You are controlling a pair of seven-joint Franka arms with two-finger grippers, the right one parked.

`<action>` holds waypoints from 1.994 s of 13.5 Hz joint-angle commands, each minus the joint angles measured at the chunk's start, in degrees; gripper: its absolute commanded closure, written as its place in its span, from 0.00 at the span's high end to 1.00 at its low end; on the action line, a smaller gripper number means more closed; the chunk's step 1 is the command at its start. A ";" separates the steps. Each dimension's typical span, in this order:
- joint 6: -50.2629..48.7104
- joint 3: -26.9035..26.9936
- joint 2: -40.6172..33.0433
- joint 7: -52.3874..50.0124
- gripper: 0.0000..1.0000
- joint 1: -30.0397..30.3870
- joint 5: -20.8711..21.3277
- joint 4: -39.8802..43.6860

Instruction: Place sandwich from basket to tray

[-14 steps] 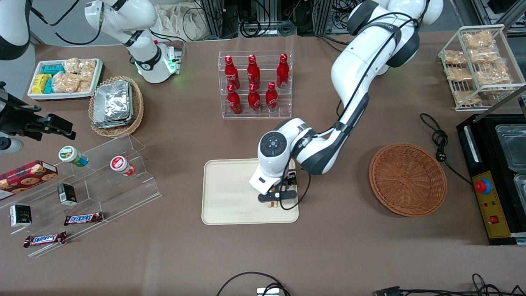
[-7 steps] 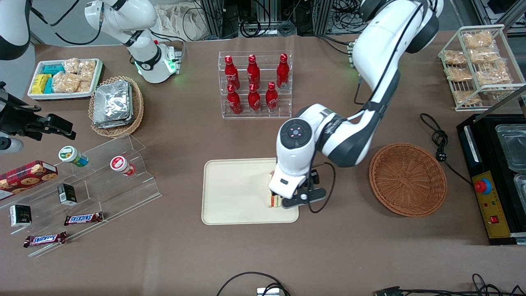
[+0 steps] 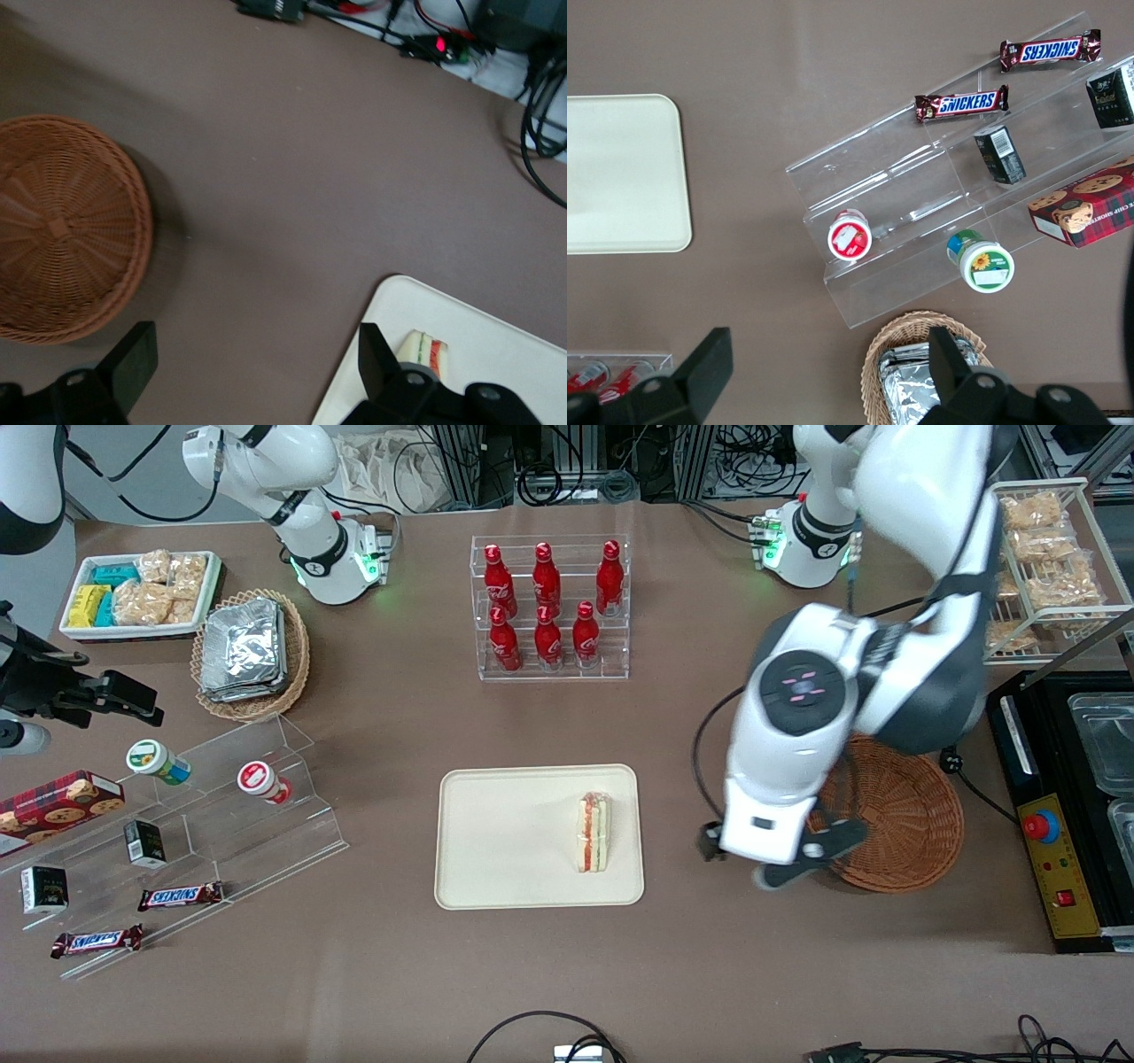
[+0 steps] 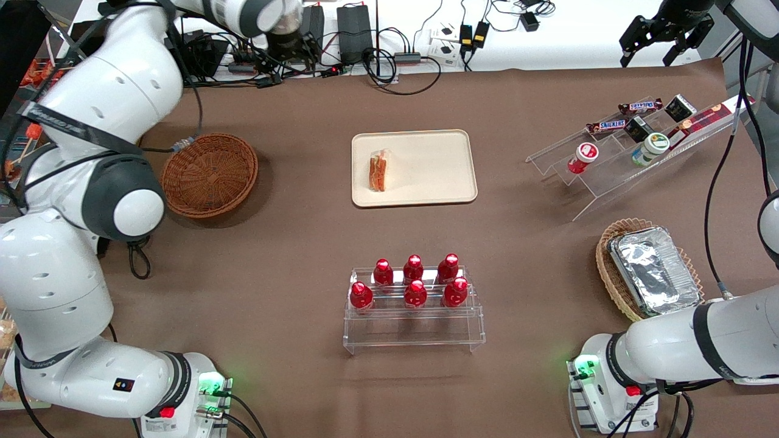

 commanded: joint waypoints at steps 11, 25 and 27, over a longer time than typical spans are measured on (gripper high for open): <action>-9.53 -0.10 -13.21 18.85 1.00 11.87 -7.89 -9.32; -11.37 10.01 -36.16 52.89 1.00 18.20 -18.62 -27.01; -11.29 10.01 -36.34 53.59 1.00 18.11 -18.79 -27.09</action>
